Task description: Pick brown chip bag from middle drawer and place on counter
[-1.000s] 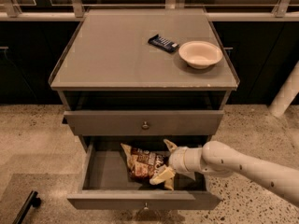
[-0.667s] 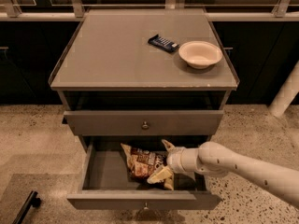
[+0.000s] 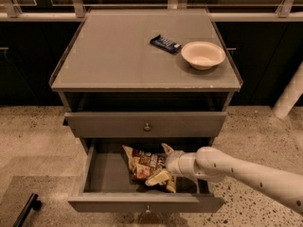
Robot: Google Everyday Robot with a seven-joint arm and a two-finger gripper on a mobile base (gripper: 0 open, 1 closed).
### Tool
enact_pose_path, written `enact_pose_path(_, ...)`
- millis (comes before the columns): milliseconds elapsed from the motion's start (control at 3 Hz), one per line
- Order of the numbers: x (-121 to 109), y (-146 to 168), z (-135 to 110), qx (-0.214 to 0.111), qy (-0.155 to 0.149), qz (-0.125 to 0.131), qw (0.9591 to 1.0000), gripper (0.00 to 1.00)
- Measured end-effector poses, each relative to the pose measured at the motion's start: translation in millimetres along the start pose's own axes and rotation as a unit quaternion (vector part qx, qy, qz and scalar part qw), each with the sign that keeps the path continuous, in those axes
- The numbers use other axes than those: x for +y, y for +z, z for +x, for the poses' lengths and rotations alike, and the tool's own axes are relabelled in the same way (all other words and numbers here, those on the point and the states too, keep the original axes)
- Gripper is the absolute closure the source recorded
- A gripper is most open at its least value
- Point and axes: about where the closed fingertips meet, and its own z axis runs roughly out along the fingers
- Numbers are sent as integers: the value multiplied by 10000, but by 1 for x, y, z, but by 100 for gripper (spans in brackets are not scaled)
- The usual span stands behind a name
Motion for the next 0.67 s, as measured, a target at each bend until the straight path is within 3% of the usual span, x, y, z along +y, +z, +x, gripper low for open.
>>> enact_pose_path(667, -4, 12, 10, 110, 41, 146, 9998, 0)
